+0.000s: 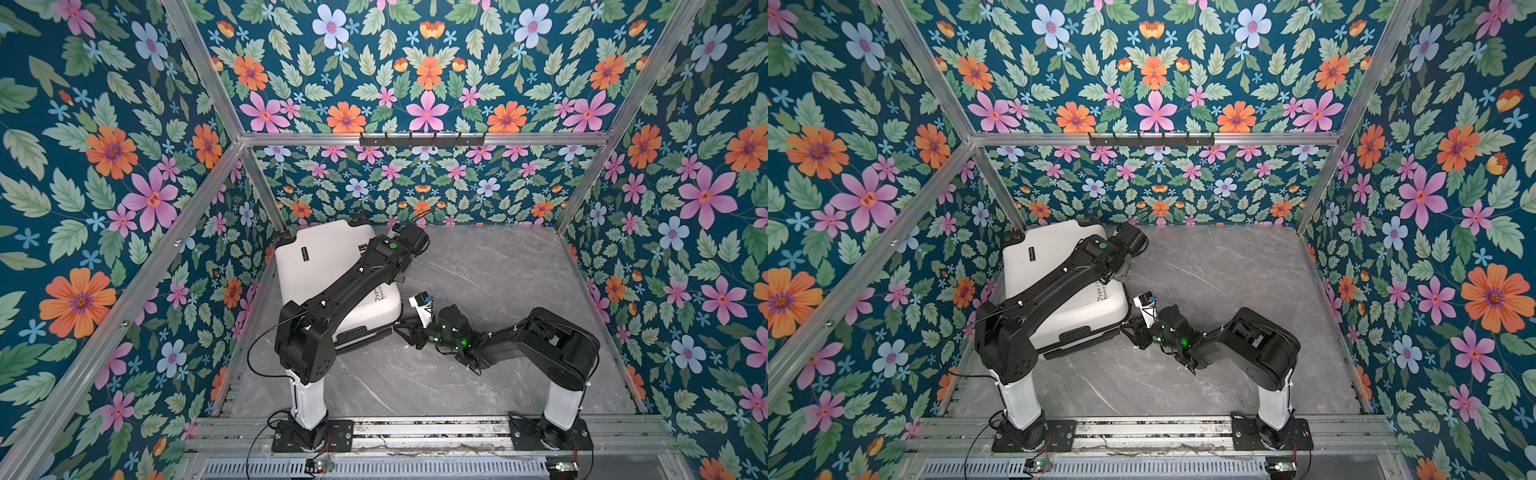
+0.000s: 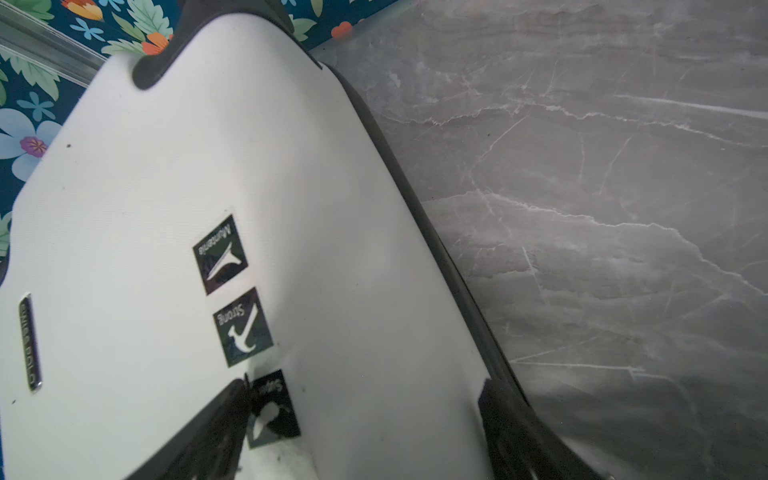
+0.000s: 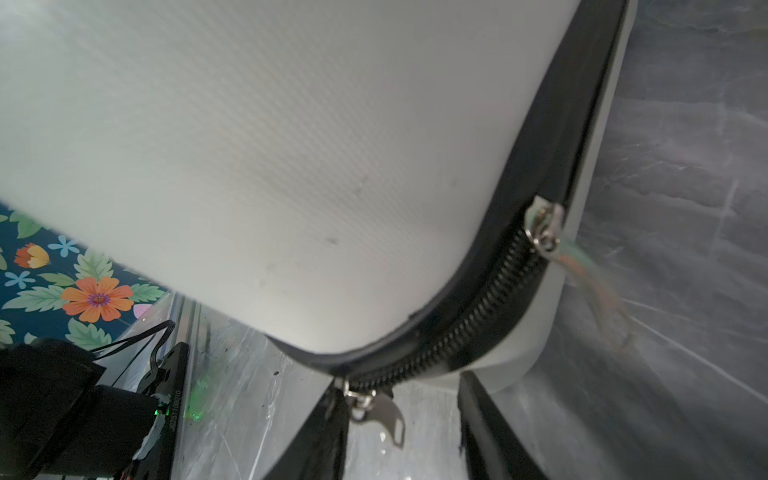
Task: Pack the luggage
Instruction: 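Keep pressing the lid with left gripper while right tugs the zipper pull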
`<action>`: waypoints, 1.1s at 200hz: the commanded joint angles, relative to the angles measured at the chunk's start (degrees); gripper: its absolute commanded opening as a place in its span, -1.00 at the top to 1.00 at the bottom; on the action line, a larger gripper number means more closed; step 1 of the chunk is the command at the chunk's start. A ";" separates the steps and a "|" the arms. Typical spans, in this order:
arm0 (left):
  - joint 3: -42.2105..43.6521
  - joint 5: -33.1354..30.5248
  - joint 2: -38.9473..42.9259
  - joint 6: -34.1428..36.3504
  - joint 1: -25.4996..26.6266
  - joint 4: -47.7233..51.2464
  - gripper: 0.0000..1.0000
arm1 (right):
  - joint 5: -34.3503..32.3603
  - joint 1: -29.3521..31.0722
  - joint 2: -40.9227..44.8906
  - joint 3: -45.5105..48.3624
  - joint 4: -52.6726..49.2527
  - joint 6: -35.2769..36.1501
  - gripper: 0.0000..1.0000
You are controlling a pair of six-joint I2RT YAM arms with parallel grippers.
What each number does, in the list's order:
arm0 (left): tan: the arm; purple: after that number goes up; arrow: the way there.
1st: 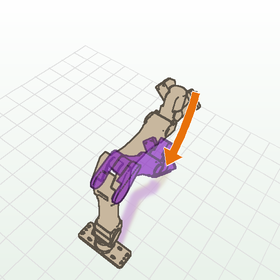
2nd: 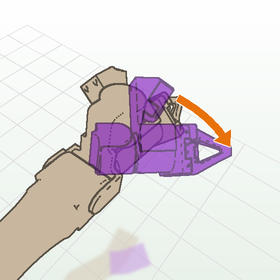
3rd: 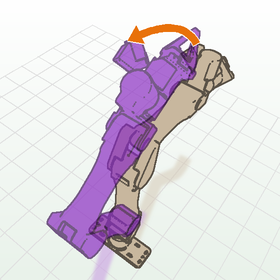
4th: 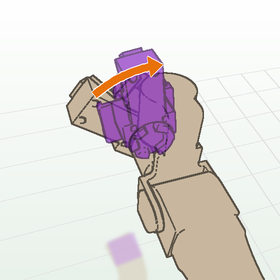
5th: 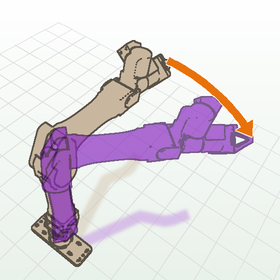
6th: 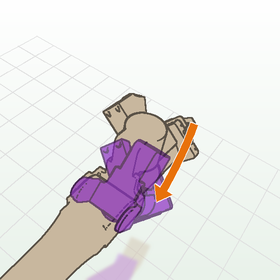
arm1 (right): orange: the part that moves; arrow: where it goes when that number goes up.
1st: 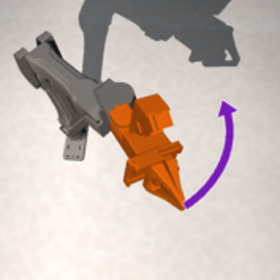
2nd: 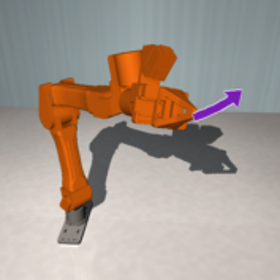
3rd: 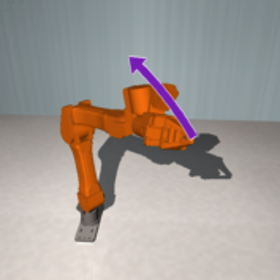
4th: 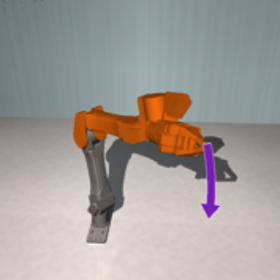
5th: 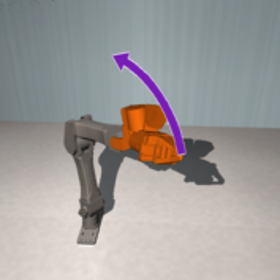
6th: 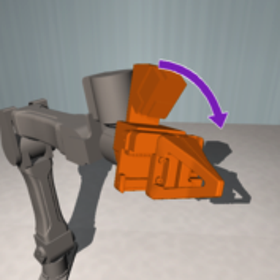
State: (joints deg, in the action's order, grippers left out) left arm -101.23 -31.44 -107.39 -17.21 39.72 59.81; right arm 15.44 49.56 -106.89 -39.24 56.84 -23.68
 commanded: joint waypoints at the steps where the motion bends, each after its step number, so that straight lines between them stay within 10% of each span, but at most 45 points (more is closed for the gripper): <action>1: 1.21 16.64 -1.41 -2.92 -0.26 11.85 -0.75 | -1.30 0.42 -0.88 -1.02 -0.14 0.65 0.22; 142: 1.91 16.82 -0.70 -2.50 -0.53 12.00 -0.72 | -1.55 1.55 -0.01 -3.58 -1.86 0.26 0.96; 220: 1.99 17.02 -0.61 -2.48 -0.70 11.89 -0.72 | -3.84 2.66 0.85 -4.26 -3.29 1.53 0.39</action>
State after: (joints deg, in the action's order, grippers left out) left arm -100.49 -31.51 -106.65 -17.61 39.27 61.08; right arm 13.26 52.21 -105.49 -42.39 50.98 -23.22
